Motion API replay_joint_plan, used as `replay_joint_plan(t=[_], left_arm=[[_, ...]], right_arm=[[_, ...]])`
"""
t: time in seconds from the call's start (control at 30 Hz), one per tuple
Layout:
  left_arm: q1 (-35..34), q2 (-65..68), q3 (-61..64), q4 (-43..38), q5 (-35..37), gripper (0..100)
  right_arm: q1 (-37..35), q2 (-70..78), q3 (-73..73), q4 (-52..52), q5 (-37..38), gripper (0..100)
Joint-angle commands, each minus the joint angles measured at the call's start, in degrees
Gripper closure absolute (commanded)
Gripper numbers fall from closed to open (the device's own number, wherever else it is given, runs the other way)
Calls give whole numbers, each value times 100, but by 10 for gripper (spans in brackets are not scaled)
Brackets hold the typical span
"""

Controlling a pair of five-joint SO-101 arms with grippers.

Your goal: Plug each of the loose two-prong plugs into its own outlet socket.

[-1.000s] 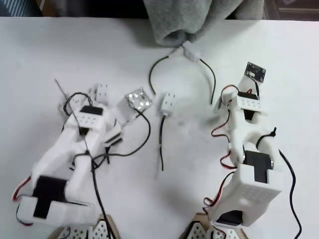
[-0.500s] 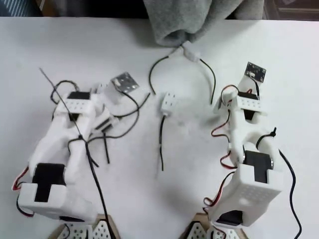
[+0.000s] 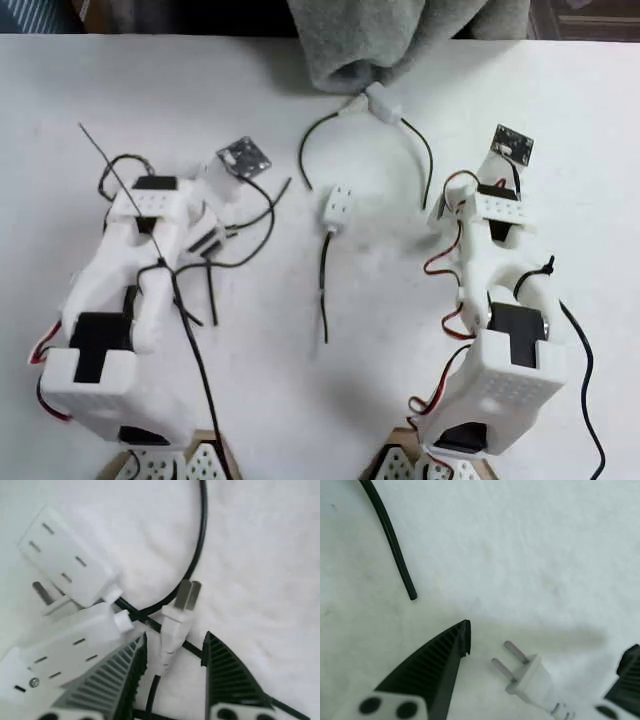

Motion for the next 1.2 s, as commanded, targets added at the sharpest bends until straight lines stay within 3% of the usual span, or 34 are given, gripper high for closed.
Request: replay_joint_plan(t=[0.0, 0.27, 0.43, 0.67, 0.97, 1.17], left_arm=[[163, -31, -237, 70, 18, 811], [40, -13, -70, 62, -18, 820], [48, 4, -88, 26, -26, 953], [163, -40, -97, 97, 26, 970], [549, -831, -413, 1486, 53, 970], [1200, -1982, 598, 1653, 378, 970]], right_arm=[[-22, -251, -35, -145, 53, 555], [-22, -251, -35, -145, 53, 555], [-22, -251, -35, -145, 53, 555], [-22, -251, -35, -145, 53, 555], [-22, -251, -35, -145, 53, 555], [-13, -251, -35, -145, 53, 555]])
